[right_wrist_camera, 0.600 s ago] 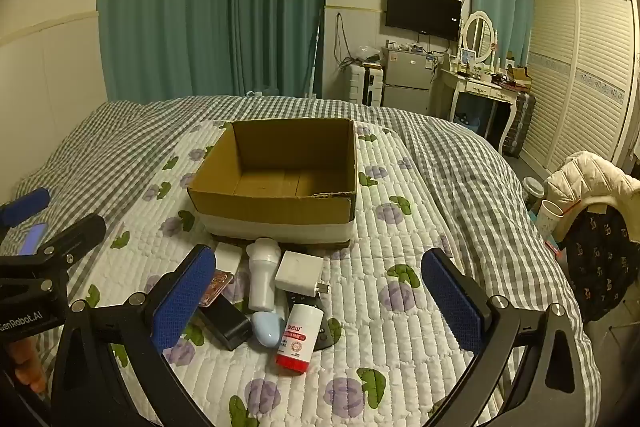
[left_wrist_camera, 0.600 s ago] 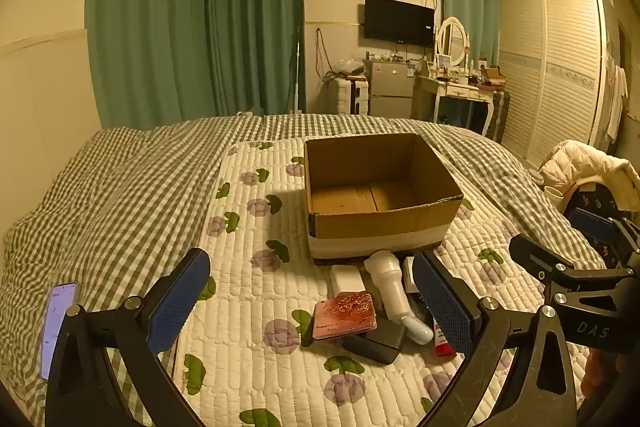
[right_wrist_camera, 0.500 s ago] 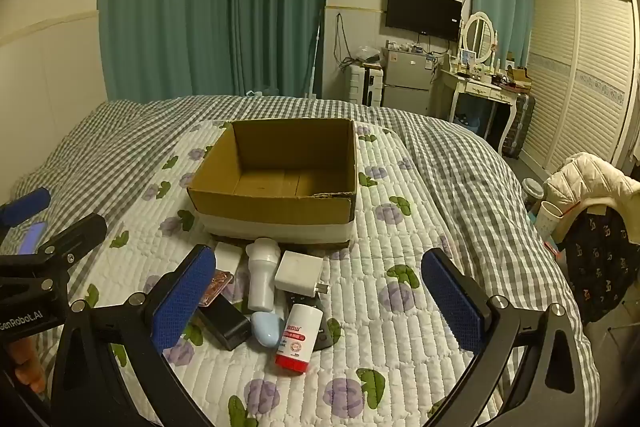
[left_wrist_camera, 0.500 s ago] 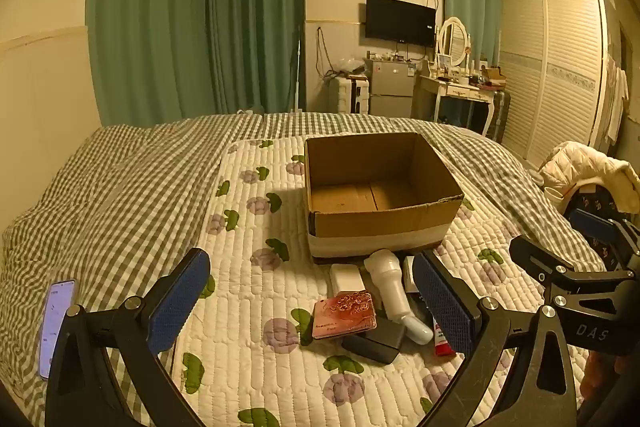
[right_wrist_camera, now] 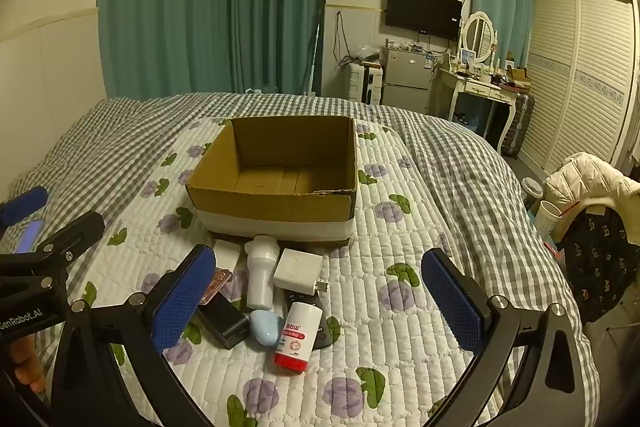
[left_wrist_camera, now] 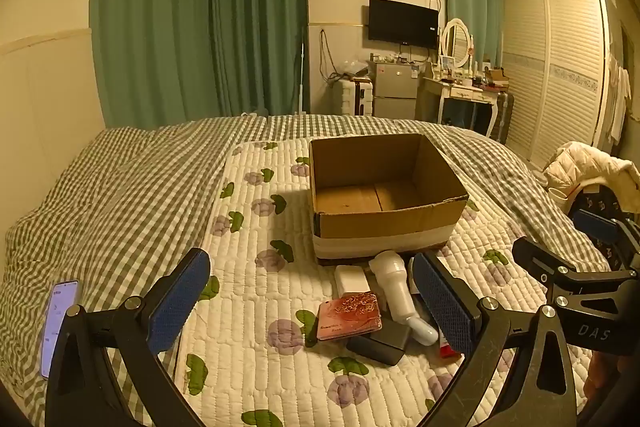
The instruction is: Organize rigid objects
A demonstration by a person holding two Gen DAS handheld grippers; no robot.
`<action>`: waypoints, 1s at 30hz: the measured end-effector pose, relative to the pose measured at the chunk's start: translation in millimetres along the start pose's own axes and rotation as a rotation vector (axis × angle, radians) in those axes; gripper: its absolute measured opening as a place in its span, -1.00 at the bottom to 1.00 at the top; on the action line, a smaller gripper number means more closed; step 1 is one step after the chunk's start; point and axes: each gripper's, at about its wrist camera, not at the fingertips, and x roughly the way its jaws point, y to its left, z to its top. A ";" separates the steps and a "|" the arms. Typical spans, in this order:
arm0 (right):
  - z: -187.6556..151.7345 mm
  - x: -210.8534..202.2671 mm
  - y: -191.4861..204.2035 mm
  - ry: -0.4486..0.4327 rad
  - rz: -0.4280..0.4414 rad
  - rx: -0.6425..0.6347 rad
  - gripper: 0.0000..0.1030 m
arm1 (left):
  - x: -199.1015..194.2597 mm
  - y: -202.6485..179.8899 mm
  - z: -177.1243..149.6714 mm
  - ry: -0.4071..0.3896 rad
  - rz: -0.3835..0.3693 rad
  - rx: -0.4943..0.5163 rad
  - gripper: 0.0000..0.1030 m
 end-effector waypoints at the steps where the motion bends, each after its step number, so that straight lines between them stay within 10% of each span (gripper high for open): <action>1: -1.6 -0.6 -1.6 -0.001 -0.001 -0.001 1.00 | -0.1 0.3 0.2 0.001 0.000 0.000 1.00; 30: -3.2 1.5 0.9 0.012 -0.004 -0.010 1.00 | 2.0 2.3 0.6 0.006 0.005 0.008 1.00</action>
